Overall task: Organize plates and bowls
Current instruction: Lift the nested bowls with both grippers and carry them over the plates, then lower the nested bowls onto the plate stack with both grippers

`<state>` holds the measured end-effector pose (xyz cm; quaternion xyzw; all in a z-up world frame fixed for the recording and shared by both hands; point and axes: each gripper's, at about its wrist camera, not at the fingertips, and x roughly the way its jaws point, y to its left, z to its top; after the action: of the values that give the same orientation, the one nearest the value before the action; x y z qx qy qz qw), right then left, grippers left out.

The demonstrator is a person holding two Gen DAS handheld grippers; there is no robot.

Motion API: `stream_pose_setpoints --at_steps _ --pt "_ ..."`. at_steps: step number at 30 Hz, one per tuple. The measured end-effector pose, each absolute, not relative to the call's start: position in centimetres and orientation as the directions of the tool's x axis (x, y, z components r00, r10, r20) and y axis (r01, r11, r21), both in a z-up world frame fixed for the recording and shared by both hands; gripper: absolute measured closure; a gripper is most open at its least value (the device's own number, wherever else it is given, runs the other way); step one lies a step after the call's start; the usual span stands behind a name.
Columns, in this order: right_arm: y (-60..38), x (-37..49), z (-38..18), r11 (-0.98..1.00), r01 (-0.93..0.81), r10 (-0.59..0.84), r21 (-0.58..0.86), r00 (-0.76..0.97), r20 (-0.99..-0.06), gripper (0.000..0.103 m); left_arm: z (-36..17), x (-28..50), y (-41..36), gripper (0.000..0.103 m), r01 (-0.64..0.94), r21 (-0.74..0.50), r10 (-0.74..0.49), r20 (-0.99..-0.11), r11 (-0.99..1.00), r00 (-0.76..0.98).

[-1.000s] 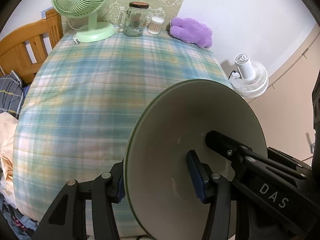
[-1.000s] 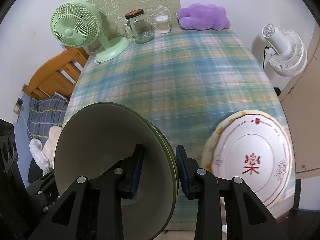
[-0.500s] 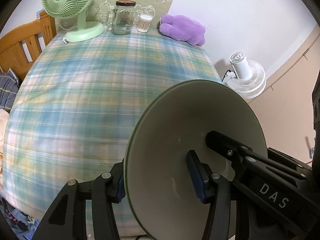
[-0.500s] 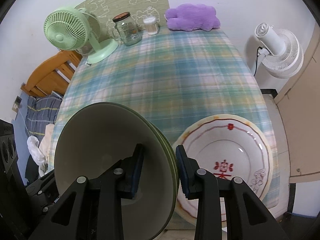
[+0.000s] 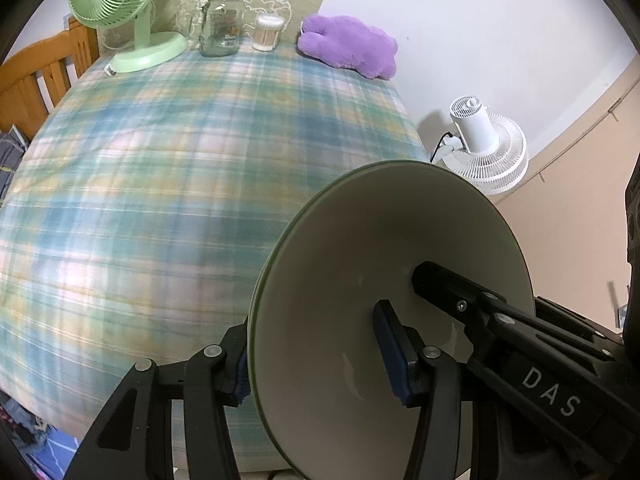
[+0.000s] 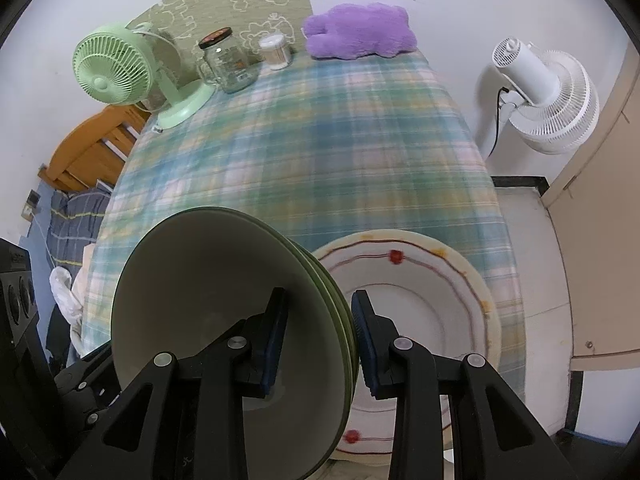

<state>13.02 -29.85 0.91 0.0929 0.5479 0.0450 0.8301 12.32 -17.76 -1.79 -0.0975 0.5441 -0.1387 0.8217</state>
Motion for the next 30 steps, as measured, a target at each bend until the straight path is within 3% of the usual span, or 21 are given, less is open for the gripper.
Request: stream_pose_setpoints --at_steps 30 --pt "-37.1 14.3 -2.5 0.985 0.025 0.152 0.168 0.307 -0.94 0.067 -5.0 13.6 -24.6 0.051 0.093 -0.33 -0.342 -0.891 0.939 0.298"
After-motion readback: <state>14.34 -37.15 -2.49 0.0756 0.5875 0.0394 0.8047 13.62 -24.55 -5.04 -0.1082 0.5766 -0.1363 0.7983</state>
